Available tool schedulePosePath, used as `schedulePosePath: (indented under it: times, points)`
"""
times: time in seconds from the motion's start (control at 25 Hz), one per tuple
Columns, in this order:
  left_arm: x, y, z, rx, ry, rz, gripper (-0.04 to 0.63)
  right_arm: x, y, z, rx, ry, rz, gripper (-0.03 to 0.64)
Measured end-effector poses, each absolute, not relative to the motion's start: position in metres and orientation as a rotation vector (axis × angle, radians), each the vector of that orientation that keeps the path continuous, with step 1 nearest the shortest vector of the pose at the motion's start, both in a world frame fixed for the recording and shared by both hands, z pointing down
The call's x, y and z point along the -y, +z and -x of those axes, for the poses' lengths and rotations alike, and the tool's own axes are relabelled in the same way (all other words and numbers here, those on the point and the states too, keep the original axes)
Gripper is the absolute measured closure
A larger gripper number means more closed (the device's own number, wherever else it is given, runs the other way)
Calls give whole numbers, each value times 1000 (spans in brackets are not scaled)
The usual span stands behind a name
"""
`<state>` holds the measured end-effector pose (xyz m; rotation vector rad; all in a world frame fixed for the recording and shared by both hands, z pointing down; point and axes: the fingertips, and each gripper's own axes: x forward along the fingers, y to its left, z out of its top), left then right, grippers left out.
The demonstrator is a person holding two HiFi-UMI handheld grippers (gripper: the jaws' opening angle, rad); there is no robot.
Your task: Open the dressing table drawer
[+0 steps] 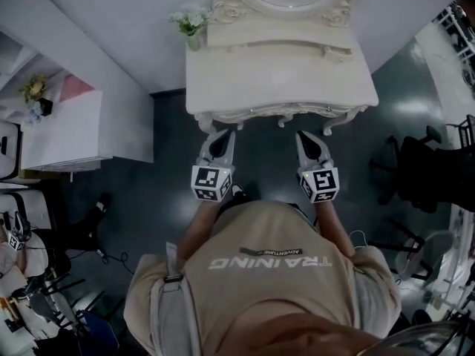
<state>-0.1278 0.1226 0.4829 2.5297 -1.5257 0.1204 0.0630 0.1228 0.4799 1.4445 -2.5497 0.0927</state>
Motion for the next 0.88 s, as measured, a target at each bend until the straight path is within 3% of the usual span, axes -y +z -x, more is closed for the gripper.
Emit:
schedulePosePath:
  times: [0.36,0.88]
  points:
    - [-62,510,145,1389,141,-2517,588,-77,514,-27,2514,221,-1460,612]
    - [70,526,173,1572,185,-2301,588,103,535,-35,2572,172,-1329,613]
